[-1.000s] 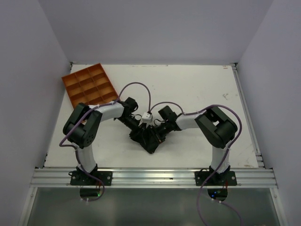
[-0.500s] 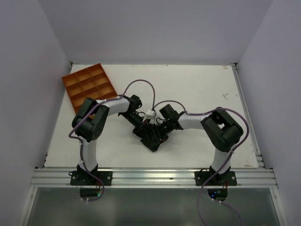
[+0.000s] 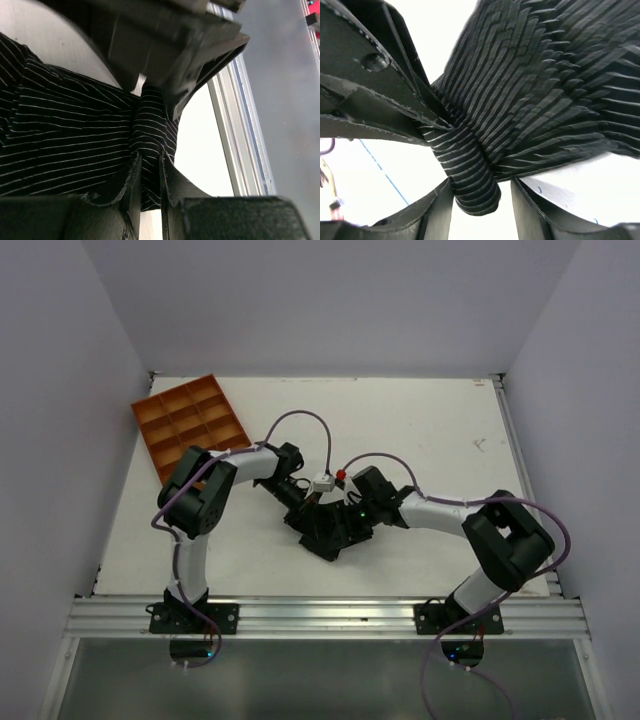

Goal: Roll the underwear

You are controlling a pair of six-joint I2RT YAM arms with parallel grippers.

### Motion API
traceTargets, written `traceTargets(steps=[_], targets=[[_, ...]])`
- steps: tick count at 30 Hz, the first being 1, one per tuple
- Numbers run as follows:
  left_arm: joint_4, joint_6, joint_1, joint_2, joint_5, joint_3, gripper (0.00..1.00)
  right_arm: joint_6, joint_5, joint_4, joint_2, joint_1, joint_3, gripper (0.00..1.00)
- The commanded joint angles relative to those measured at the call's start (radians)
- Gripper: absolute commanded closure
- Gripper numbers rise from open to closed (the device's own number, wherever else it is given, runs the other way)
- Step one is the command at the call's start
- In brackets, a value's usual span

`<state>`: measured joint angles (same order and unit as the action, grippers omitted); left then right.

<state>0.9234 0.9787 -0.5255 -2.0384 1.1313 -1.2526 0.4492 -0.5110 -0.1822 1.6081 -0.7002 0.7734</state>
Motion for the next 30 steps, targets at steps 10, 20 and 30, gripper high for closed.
traceTargets(steps=[10, 20, 30], targets=[[-0.057, -0.055, 0.010, -0.002, -0.076, 0.047, 1.00, 0.102, 0.368, -0.151, -0.210, 0.004, -0.016, 0.41], [-0.060, -0.052, 0.019, -0.009, -0.059, 0.036, 1.00, -0.050, 0.732, -0.148, -0.470, -0.244, 0.004, 0.36], [-0.024, -0.034, 0.027, -0.023, -0.076, 0.002, 1.00, -0.326, 0.773, -0.207, -0.177, -0.450, 0.181, 0.28]])
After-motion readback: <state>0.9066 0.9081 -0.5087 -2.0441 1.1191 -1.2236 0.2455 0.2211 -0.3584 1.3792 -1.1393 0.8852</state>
